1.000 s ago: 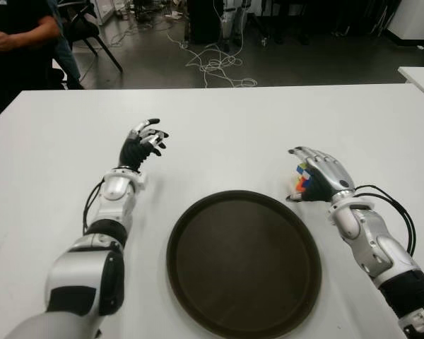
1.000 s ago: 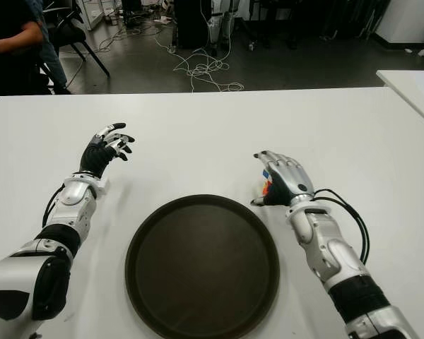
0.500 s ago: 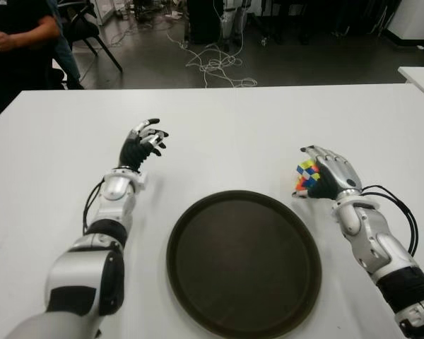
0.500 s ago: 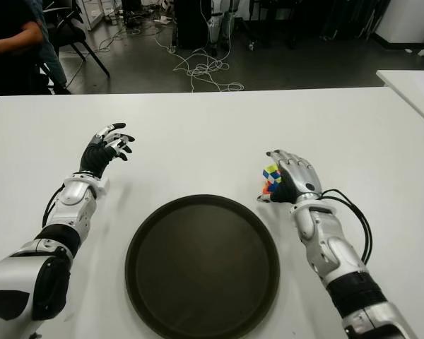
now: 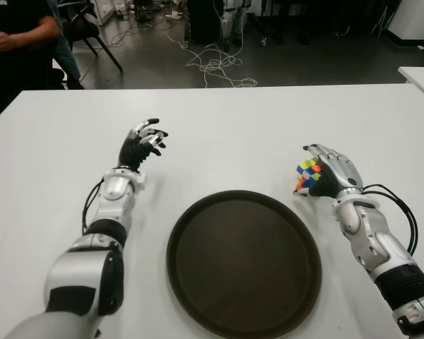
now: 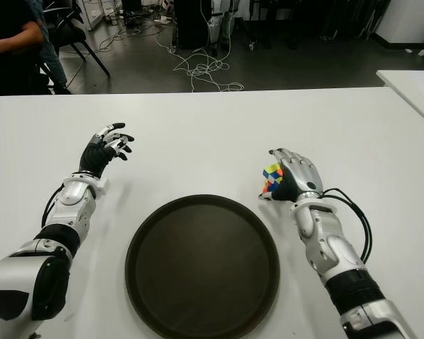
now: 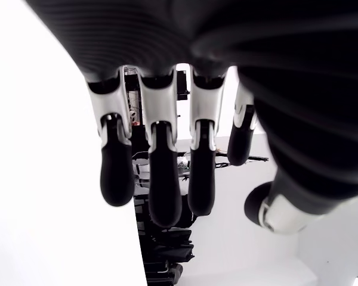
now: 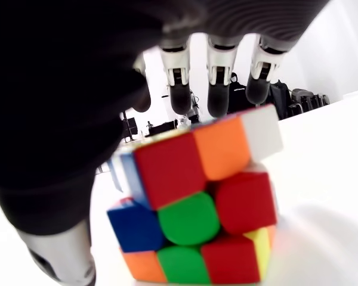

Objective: Pick up the Rubik's Cube and put it in the plate

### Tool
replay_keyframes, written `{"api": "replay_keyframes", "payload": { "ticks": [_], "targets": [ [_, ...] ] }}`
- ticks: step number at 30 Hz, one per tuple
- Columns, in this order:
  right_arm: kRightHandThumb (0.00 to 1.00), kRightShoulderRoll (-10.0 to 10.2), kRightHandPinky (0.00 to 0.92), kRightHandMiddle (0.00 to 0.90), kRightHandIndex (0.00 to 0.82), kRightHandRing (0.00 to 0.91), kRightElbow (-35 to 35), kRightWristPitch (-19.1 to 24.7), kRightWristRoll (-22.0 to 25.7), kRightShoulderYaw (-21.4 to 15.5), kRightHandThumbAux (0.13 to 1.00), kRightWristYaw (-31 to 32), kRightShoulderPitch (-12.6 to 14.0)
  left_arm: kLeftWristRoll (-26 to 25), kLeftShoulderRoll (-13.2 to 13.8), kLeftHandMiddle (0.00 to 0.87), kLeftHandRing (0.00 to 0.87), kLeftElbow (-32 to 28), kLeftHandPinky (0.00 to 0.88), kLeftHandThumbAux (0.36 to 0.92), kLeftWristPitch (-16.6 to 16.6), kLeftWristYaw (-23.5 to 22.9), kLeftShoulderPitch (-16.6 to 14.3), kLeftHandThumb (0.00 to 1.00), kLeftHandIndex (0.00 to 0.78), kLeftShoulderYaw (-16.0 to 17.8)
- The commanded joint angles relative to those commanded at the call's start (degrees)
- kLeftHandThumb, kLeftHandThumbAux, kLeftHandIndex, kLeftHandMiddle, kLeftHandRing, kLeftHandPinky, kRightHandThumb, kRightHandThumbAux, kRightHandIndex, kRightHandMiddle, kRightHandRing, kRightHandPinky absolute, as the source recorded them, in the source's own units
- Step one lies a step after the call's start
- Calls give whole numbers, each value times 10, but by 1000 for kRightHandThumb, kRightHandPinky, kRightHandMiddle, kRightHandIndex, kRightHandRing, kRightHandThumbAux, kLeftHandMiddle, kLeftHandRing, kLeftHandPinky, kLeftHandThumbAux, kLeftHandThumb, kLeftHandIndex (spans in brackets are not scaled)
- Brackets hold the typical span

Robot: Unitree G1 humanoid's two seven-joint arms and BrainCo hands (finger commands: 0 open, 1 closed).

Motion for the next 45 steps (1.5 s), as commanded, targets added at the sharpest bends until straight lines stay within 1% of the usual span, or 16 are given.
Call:
{"api": "replay_keyframes", "payload": {
  "ticks": [7,11,15,22,24,28,32,35,37,39,41,42,45],
  "targets": [
    [0,1,68,98,70,96,1,3,2,0,794,4,-1,0,0,424,500,0,554,669,2,1,0,148,244,0],
    [0,4,77,102,85,103,19,-12,1,6,796,-4,-4,-1,-1,432,506,-1,567,671,2,2,0,153,242,1],
    [0,6,80,103,82,107,26,-20,-1,9,796,-6,-5,1,-1,447,517,-1,576,674,1,4,0,149,239,0],
    [0,13,87,116,87,120,41,-31,-9,28,793,-9,-8,3,-1,430,509,-1,570,666,1,7,-1,155,227,-3],
    [0,19,84,119,83,119,45,-24,-14,40,791,1,-10,2,-1,438,512,-2,573,664,1,5,-1,159,226,-2],
    [0,22,62,114,72,108,46,-15,-13,48,786,14,-13,1,-1,444,513,-2,572,662,0,4,-1,163,226,-2],
    [0,29,18,112,67,90,60,-10,-9,60,784,27,-15,2,-1,458,521,-2,582,661,-4,5,0,155,234,-3],
    [0,33,45,122,78,103,71,-14,-8,65,789,26,-18,2,-1,463,525,-1,587,654,-5,6,0,158,240,-3],
    [0,41,65,129,89,115,121,-41,-6,71,789,10,-30,2,-1,462,524,-2,586,650,-6,6,0,159,241,-3],
    [0,45,104,145,114,142,152,-59,-4,75,787,-1,-39,2,-1,457,522,-2,580,646,-6,5,0,160,242,-2],
    [0,46,120,151,124,152,165,-67,-3,76,786,-6,-44,2,-1,454,521,-1,577,645,-6,5,0,161,242,-2],
    [0,43,126,154,128,156,159,-69,-2,75,786,-2,-43,1,-1,454,520,-2,576,644,-6,5,0,161,242,-2],
    [0,40,156,172,150,178,182,-97,0,79,790,-10,-49,1,0,439,515,-2,573,650,-6,6,1,163,243,-2]
  ]
}}
